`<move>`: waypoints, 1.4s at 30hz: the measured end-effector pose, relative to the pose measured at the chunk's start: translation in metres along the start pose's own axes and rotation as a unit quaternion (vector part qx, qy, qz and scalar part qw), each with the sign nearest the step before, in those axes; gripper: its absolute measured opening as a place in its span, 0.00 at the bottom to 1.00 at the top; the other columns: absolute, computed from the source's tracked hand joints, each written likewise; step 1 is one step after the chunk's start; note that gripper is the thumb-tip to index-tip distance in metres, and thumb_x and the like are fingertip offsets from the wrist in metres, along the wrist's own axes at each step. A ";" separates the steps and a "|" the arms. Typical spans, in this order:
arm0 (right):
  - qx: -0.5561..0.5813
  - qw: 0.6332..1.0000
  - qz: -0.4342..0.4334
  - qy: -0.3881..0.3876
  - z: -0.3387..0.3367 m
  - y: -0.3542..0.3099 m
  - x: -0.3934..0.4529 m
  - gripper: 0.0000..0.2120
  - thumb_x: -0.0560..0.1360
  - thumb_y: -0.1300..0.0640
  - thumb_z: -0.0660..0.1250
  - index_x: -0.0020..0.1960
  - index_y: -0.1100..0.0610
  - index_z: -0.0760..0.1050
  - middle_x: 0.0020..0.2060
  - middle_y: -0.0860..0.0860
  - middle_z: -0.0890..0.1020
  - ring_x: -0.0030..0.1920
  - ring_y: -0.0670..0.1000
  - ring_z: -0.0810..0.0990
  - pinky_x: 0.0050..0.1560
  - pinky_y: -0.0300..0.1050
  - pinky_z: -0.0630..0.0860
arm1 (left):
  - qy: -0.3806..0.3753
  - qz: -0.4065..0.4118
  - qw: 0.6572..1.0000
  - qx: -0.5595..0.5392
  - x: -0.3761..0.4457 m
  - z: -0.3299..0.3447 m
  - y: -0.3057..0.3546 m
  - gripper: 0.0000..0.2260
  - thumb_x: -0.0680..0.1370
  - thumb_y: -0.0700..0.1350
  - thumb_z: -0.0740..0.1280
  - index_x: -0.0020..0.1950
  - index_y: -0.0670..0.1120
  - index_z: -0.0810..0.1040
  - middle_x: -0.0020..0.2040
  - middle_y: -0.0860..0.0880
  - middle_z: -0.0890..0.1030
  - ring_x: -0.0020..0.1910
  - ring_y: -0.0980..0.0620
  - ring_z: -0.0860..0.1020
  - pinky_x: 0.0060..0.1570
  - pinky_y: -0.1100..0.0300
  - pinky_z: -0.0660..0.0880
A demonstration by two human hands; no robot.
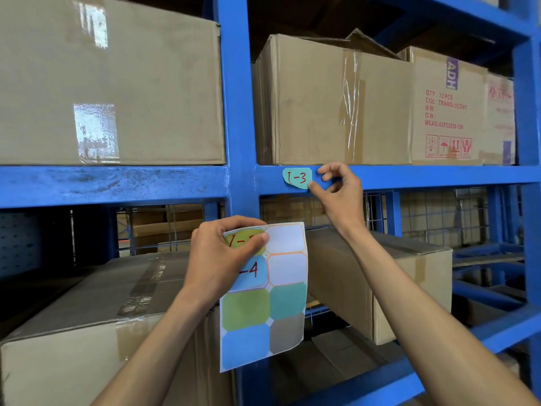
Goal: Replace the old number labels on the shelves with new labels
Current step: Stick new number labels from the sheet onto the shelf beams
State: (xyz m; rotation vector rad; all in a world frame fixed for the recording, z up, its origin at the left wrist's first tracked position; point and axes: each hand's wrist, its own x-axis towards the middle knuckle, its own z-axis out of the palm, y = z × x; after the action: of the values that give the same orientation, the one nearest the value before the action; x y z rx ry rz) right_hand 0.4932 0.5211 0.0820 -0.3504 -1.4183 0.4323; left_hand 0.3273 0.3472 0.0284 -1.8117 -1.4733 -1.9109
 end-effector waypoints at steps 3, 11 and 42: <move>-0.057 0.998 -0.021 0.013 0.011 -0.006 -0.007 0.14 0.70 0.57 0.76 0.51 0.54 0.75 0.46 0.49 0.73 0.45 0.44 0.73 0.41 0.45 0.75 | 0.001 -0.001 1.000 0.005 -0.003 -0.002 0.003 0.03 0.71 0.48 0.77 0.43 0.54 0.87 0.39 0.58 0.86 0.39 0.54 0.85 0.40 0.48 0.84; -0.124 0.992 -0.025 0.016 0.021 -0.017 -0.016 0.29 0.65 0.44 0.79 0.57 0.53 0.69 0.53 0.50 0.73 0.53 0.45 0.73 0.45 0.46 0.76 | 0.013 -0.016 1.000 0.011 -0.009 -0.014 0.006 0.03 0.71 0.47 0.77 0.44 0.53 0.87 0.40 0.55 0.87 0.36 0.56 0.85 0.34 0.59 0.82; 0.108 0.987 0.028 -0.119 0.014 -0.077 -0.118 0.09 0.75 0.53 0.72 0.41 0.55 0.75 0.30 0.47 0.72 0.33 0.47 0.68 0.33 0.38 0.68 | 0.058 -0.158 0.981 -0.094 -0.054 -0.048 -0.012 0.05 0.70 0.44 0.78 0.45 0.48 0.87 0.38 0.50 0.88 0.33 0.53 0.85 0.29 0.64 0.78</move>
State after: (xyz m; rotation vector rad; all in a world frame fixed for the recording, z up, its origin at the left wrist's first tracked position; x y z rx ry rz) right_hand 0.4743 0.3960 0.0185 -0.1658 -1.5791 0.6856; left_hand 0.3008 0.2925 -0.0131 -1.5762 -1.6721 -2.3337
